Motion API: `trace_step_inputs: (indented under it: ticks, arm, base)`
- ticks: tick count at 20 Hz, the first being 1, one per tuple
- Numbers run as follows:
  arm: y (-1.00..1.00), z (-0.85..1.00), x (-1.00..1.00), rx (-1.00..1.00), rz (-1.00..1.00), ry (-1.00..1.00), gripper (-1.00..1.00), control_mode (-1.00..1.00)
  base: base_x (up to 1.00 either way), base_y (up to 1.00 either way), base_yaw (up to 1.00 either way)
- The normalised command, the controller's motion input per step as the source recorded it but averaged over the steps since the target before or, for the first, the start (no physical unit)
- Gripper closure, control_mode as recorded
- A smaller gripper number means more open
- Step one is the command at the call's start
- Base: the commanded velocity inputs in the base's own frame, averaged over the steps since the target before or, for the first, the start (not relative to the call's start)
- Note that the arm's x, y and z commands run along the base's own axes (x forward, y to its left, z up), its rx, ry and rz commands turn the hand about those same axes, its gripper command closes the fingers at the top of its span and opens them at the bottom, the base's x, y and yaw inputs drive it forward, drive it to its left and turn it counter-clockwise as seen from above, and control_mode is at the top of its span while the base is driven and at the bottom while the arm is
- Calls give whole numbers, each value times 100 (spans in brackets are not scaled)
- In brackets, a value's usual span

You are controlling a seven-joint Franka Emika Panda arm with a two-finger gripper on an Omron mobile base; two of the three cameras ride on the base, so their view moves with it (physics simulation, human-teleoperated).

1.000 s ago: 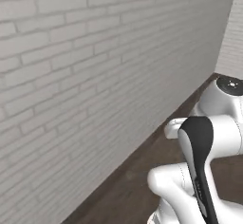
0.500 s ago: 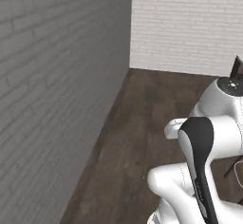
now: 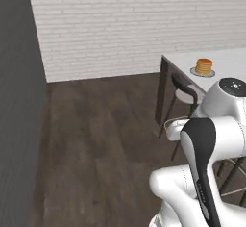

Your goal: Take the strawberry from the fridge and place it on top of the pancake, located on the dining counter.

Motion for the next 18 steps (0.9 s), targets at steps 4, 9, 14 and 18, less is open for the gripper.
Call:
trace_step_inputs:
  ticks: [4, 9, 14, 18]
  arm:
    - [0, 0, 0, 0, 0, 0, 100, 100]
    - [0, 0, 0, 0, 0, 0, 100, 100]
    - [0, 0, 0, 0, 0, 0, 100, 100]
    - [0, 0, 0, 0, 0, 0, 100, 100]
  base:
    - [86, 11, -73]
    - [99, 40, -69]
    - [99, 67, -62]
    - [66, 81, -50]
